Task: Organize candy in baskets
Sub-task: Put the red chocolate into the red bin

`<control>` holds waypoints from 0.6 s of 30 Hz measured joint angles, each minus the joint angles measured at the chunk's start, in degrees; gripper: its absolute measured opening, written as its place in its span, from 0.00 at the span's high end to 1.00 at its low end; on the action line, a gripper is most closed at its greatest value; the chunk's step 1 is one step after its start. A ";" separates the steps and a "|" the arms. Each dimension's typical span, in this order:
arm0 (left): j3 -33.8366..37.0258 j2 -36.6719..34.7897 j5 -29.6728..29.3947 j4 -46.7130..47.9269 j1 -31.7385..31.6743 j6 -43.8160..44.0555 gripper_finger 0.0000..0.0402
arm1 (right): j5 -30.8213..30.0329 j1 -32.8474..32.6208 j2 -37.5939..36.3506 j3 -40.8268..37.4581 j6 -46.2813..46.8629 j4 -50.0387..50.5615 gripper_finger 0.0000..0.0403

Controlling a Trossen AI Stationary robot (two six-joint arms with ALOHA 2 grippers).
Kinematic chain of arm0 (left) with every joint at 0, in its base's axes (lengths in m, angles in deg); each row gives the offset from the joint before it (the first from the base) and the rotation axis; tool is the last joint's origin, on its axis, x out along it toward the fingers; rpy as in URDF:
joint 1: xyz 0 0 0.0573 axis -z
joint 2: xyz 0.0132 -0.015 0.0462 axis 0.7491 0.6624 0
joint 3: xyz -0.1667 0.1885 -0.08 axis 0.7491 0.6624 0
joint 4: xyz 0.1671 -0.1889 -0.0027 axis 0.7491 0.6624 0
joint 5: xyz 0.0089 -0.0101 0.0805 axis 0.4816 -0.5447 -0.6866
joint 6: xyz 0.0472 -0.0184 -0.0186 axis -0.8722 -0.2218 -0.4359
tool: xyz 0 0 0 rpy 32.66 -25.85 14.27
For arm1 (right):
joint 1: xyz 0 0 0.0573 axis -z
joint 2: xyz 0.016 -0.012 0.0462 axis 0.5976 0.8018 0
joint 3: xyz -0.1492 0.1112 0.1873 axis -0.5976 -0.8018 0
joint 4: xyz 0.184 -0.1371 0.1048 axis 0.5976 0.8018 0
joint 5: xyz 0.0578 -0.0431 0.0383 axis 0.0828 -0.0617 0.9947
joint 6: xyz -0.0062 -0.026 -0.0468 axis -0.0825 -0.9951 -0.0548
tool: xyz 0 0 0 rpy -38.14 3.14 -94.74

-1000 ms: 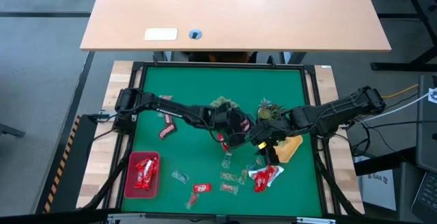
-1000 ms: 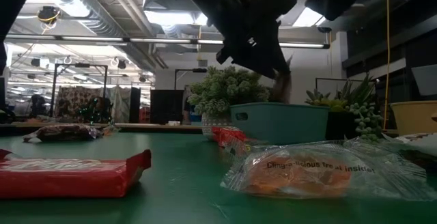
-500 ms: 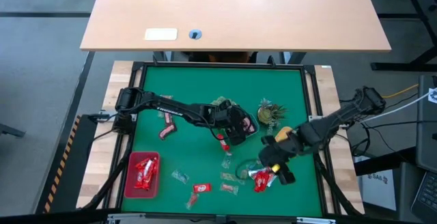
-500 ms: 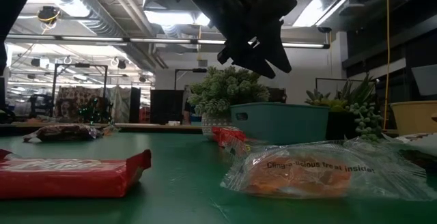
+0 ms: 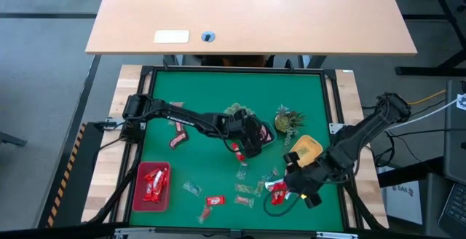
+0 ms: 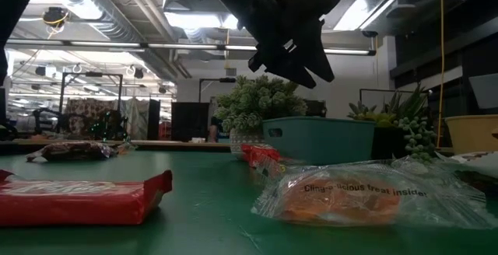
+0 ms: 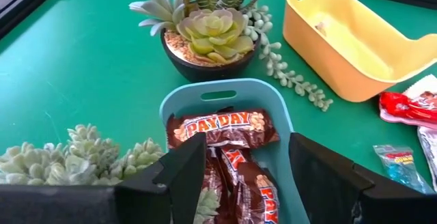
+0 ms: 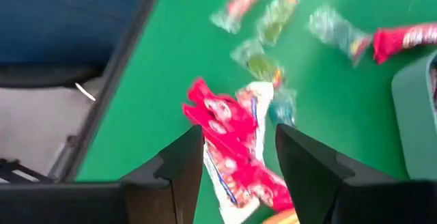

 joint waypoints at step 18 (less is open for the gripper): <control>0.00 0.00 0.02 0.00 0.25 0.00 0.50 | 1.05 0.07 7.41 -8.24 -8.61 -0.24 0.54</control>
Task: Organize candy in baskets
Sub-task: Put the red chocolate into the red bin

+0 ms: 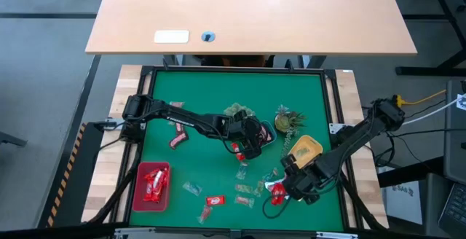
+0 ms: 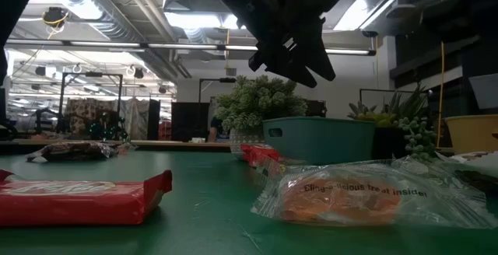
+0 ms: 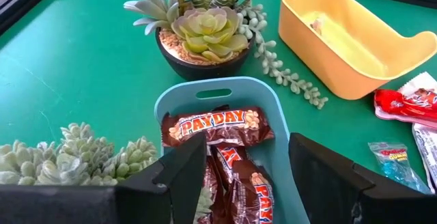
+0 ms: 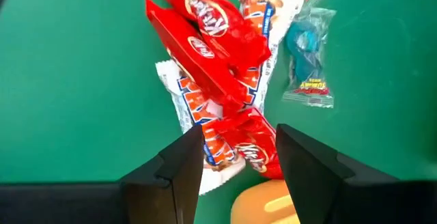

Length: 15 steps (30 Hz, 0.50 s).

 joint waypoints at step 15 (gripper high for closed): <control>0.00 0.00 0.00 0.00 0.02 0.06 0.50 | -0.58 1.89 6.79 0.00 -6.20 -0.08 0.54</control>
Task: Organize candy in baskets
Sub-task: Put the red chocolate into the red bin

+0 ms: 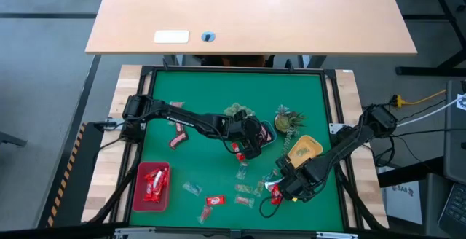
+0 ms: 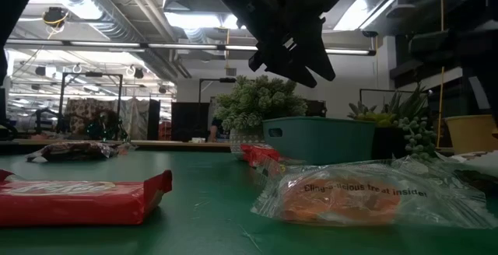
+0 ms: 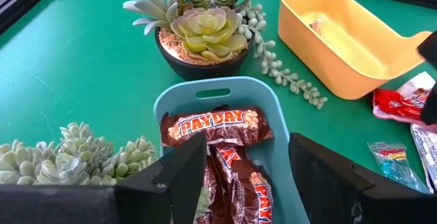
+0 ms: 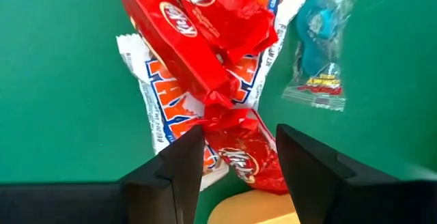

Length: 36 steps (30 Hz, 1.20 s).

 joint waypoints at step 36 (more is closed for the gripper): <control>0.00 0.00 0.01 -0.01 0.02 0.08 0.50 | 1.26 0.57 1.06 0.02 -1.01 -0.21 0.99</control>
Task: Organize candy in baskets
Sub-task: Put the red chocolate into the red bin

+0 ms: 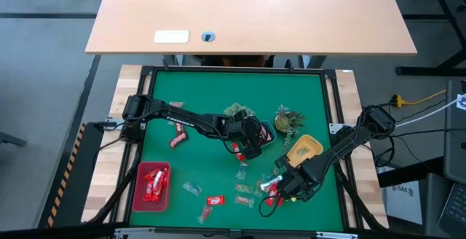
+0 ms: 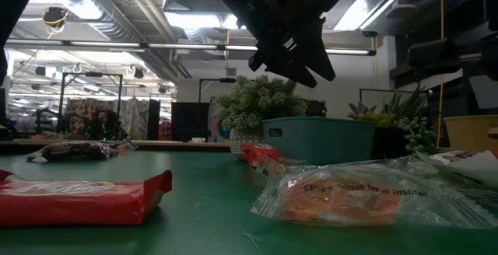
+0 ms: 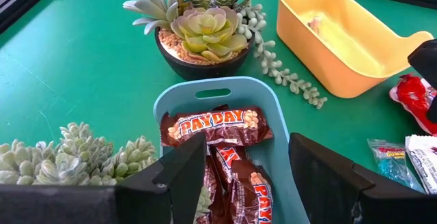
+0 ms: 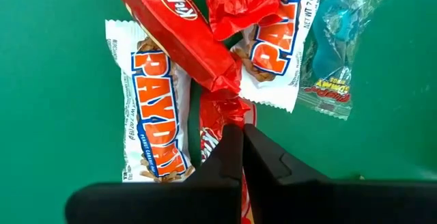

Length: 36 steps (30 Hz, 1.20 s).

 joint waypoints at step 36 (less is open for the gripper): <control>0.02 0.00 21.53 -0.30 0.98 0.27 0.50 | -0.06 13.56 -6.95 0.17 0.45 -3.51 1.00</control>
